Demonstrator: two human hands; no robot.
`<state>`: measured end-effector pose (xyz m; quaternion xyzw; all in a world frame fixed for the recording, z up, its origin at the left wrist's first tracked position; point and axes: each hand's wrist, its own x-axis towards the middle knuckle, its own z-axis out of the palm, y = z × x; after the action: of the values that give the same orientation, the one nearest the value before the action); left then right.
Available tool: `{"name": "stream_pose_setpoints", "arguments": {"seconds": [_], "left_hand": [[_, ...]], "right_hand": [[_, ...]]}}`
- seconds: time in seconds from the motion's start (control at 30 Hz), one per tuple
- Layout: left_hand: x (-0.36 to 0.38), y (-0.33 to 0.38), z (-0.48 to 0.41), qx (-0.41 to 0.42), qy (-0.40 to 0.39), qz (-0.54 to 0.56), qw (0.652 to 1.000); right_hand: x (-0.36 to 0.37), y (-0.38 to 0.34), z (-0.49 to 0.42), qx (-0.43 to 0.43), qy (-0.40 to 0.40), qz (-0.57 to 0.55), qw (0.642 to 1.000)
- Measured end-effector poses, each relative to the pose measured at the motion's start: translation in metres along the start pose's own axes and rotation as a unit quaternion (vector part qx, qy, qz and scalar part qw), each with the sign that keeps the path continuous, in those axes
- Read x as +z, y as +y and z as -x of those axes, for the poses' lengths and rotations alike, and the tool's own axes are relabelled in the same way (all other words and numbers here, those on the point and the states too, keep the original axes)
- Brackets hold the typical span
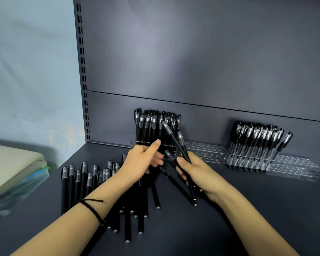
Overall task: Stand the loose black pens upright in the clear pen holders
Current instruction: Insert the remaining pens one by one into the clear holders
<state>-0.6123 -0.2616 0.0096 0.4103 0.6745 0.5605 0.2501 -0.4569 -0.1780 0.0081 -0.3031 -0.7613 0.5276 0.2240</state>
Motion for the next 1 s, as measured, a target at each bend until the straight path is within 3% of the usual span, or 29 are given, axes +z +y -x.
{"name": "stream_pose_setpoints", "arguments": {"seconds": [0.13,0.23,0.37,0.57,0.7,0.87,1.0], "left_hand": [[0.002,0.002,0.002,-0.058,-0.078,0.162,0.982],[0.003,0.004,0.004,-0.102,-0.125,0.328,0.931],[0.007,0.004,0.003,-0.127,-0.087,0.456,0.877],[0.007,0.0,-0.003,-0.095,-0.043,0.489,0.866],[0.007,0.002,-0.001,-0.085,-0.069,0.522,0.846],[0.009,0.002,0.002,-0.004,-0.073,0.482,0.873],[0.008,0.007,0.007,-0.026,-0.101,0.461,0.881]], "right_hand": [[0.01,-0.005,0.004,-0.018,-0.053,-0.067,0.996],[0.017,-0.007,0.007,-0.036,-0.069,-0.075,0.994],[0.021,-0.011,0.008,-0.024,-0.059,-0.114,0.991],[0.024,-0.008,0.008,0.018,-0.048,-0.086,0.995],[0.029,-0.01,0.009,0.001,-0.048,-0.039,0.998],[0.03,-0.012,0.014,-0.005,-0.085,-0.065,0.994],[0.034,-0.016,0.015,-0.03,-0.088,-0.122,0.988]]}}
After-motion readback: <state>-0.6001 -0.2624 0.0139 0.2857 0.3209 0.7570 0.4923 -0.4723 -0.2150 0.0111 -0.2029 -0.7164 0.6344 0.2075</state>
